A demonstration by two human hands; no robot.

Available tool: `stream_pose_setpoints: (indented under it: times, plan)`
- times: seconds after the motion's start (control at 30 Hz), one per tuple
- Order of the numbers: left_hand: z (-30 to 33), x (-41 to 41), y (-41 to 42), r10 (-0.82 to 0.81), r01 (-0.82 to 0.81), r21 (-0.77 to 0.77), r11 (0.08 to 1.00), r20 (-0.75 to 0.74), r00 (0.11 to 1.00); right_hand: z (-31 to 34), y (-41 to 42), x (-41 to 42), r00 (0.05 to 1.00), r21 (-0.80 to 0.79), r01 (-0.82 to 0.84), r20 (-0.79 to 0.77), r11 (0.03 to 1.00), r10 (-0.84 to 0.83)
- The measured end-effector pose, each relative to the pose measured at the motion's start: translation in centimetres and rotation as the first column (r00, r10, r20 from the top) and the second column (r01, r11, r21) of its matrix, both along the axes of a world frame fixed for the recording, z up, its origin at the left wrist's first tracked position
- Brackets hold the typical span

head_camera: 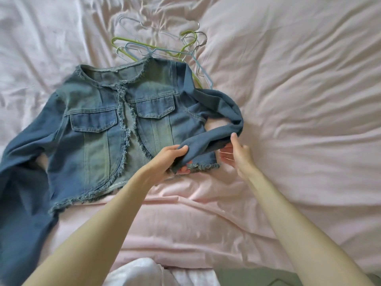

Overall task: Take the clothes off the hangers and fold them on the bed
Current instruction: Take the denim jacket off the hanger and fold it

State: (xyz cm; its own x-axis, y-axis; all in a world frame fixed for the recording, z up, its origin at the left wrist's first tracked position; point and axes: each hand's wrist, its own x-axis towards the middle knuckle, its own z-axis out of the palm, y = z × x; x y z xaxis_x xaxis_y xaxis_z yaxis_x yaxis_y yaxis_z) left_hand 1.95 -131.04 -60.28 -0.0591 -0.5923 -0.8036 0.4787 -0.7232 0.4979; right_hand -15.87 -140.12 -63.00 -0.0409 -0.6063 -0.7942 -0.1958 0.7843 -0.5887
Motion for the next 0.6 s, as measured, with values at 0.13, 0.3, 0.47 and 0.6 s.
stream_pose_setpoints:
  times: [0.13,0.3,0.47,0.6]
  plan:
    - [0.1,5.2,3.6,0.3,-0.294,0.075,0.953,-0.087,0.95,-0.1,0.1,2.1,0.767,0.371,0.324,0.436,0.87,-0.471]
    - [-0.7,10.9,8.9,0.488,-0.479,0.133,0.868,-0.051,0.871,-0.4,0.6,5.8,0.857,0.344,0.147,0.424,0.927,-0.293]
    - [-3.0,13.6,12.3,0.152,-0.347,0.275,0.896,0.545,0.825,-0.9,0.9,8.8,0.922,0.287,0.054,0.354,0.956,-0.159]
    - [-4.4,13.5,12.7,-0.202,0.031,0.232,0.972,0.765,0.611,-1.0,0.6,9.7,0.917,0.279,0.116,0.339,0.953,-0.211]
